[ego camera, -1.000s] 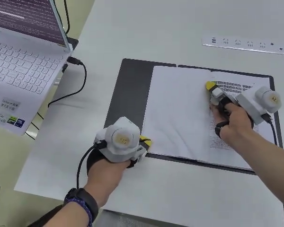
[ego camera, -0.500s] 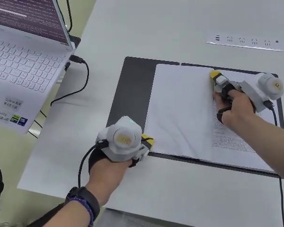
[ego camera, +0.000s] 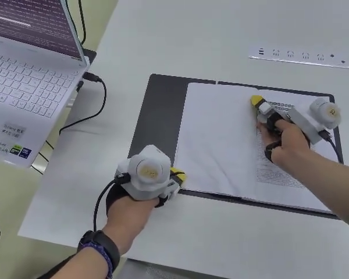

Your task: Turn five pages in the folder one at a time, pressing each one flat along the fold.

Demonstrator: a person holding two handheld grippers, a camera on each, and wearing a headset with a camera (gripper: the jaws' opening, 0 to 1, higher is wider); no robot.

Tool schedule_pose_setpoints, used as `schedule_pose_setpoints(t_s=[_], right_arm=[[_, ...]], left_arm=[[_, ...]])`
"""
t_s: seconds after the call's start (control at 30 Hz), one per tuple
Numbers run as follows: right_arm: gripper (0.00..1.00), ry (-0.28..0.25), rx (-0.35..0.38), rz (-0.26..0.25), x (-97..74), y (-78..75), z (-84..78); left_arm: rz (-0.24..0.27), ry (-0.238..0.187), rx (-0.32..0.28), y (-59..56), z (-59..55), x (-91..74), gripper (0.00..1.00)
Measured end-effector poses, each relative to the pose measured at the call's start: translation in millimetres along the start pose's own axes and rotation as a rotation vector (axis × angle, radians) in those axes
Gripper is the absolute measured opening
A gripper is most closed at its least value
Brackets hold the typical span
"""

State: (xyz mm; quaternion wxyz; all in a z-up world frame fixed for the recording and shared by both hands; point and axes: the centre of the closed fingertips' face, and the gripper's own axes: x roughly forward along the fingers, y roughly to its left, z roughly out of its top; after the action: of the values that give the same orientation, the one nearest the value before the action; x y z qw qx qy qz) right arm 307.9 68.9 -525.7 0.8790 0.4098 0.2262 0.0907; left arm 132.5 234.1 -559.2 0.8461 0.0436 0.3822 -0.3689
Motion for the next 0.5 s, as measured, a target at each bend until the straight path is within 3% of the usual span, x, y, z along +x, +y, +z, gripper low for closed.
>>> schedule_pose_setpoints(t_s=[0.5], right_arm=[[0.0,-0.012,-0.029,0.038,-23.5,-2.3,-18.4]], left_arm=[[-0.004,-0.016,-0.009,0.4,-0.8,-0.6,0.0]])
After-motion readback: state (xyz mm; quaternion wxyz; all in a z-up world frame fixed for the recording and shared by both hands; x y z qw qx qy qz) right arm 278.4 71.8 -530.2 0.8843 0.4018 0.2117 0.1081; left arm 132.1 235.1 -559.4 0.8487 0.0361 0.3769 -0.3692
